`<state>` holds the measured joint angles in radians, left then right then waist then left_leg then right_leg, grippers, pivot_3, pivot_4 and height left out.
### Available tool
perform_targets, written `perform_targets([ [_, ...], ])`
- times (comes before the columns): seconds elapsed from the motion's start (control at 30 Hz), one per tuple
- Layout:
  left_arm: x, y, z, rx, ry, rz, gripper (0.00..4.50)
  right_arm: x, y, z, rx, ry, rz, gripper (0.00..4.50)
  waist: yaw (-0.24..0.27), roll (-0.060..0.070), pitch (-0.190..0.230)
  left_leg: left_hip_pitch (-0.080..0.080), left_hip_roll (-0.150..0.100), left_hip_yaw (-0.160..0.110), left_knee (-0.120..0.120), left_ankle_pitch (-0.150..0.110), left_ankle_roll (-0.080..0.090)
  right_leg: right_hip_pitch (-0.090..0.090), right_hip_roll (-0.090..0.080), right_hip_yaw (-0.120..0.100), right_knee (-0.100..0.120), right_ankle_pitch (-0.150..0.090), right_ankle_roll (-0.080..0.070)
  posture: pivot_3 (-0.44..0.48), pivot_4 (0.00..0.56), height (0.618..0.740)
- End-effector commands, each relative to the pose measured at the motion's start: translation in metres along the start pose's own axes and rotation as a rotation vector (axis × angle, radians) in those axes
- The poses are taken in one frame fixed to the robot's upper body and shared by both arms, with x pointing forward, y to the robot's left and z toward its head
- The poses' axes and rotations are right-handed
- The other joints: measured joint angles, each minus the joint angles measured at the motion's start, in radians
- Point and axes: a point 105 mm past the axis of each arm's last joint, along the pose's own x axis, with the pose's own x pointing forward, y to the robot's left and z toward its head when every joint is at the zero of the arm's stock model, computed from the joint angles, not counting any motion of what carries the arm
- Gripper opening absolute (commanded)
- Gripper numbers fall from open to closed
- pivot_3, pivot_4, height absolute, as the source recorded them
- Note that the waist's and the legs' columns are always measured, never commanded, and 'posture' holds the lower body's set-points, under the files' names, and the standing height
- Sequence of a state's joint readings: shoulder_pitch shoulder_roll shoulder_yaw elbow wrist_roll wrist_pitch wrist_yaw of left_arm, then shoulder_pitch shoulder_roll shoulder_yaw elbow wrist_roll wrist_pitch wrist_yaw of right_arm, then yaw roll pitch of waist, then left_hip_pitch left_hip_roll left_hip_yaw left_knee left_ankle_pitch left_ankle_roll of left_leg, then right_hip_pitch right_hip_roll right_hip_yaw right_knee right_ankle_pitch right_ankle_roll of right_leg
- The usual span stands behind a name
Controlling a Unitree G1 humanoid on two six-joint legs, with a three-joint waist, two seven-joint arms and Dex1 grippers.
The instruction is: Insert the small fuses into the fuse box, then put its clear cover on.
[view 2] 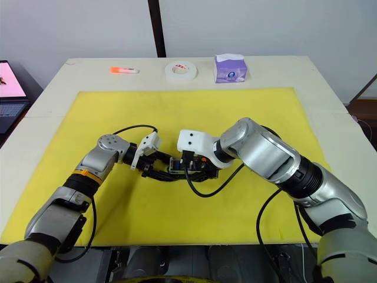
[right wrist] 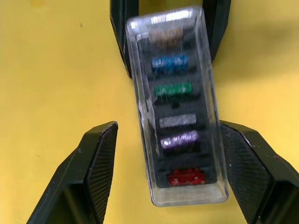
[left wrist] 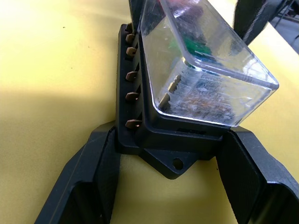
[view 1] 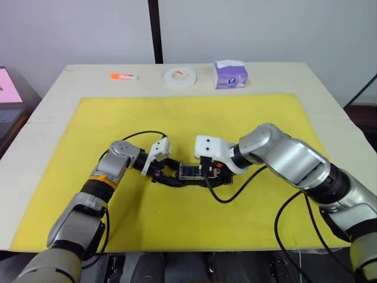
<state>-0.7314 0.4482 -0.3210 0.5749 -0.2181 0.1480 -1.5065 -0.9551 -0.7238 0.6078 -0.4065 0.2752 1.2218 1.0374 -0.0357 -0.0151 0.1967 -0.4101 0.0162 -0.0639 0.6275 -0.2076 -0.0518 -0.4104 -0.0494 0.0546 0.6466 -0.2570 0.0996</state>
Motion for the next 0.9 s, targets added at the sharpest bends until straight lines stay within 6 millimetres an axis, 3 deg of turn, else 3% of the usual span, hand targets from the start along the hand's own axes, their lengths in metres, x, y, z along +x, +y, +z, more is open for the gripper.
perform_targets([
  [0.03, -0.005, 0.005, -0.014, -0.053, 0.041, 0.058, 2.65, -0.012, -0.004, 0.019, -0.037, -0.078, -0.022, 3.47, 0.0, 0.0, 0.0, 0.0, 0.0, 0.0, 0.0, 0.0, 0.0, 0.0, 0.0, 0.0, 0.0, 0.0, 0.0, 0.0, 0.15, 0.74],
  [0.27, -0.008, 0.004, -0.017, -0.064, 0.055, 0.062, 2.65, -0.025, -0.006, 0.027, -0.057, -0.146, -0.013, 3.47, 0.0, 0.0, 0.0, 0.0, 0.0, 0.0, 0.0, 0.0, 0.0, 0.0, 0.0, 0.0, 0.0, 0.0, 0.0, 0.0, 0.15, 0.74],
  [0.5, -0.013, 0.006, -0.019, -0.073, 0.06, 0.086, 2.65, -0.046, -0.01, 0.037, -0.034, -0.372, 0.0, 3.47, -0.004, 0.0, 0.0, 0.0, 0.0, 0.0, -0.001, 0.0, 0.0, 0.0, 0.0, 0.0, -0.001, 0.0, 0.0, 0.0, 0.15, 0.74],
  [0.6, -0.015, 0.007, -0.021, -0.078, 0.063, 0.091, 2.65, -0.039, -0.012, 0.031, 0.038, -0.482, 0.01, 2.88, -0.005, -0.001, 0.0, 0.0, 0.0, 0.0, -0.001, 0.0, 0.0, 0.0, 0.0, 0.0, -0.001, 0.0, 0.0, 0.0, 0.15, 0.74],
  [0.87, -0.015, 0.006, -0.021, -0.082, 0.065, 0.087, 2.65, -0.019, -0.009, 0.018, 0.092, -0.607, 0.038, 0.08, -0.006, -0.001, 0.0, 0.0, 0.0, 0.0, -0.001, 0.0, 0.0, 0.0, 0.001, 0.0, -0.001, 0.0, 0.0, 0.0, 0.15, 0.74],
  [0.9, -0.016, 0.006, -0.021, -0.083, 0.066, 0.086, 2.65, -0.017, -0.011, 0.018, 0.102, -0.628, 0.029, 0.01, -0.006, -0.001, 0.0, 0.0, 0.0, 0.0, -0.001, 0.0, 0.0, 0.0, 0.001, 0.0, -0.001, 0.0, 0.0, 0.0, 0.15, 0.74],
])
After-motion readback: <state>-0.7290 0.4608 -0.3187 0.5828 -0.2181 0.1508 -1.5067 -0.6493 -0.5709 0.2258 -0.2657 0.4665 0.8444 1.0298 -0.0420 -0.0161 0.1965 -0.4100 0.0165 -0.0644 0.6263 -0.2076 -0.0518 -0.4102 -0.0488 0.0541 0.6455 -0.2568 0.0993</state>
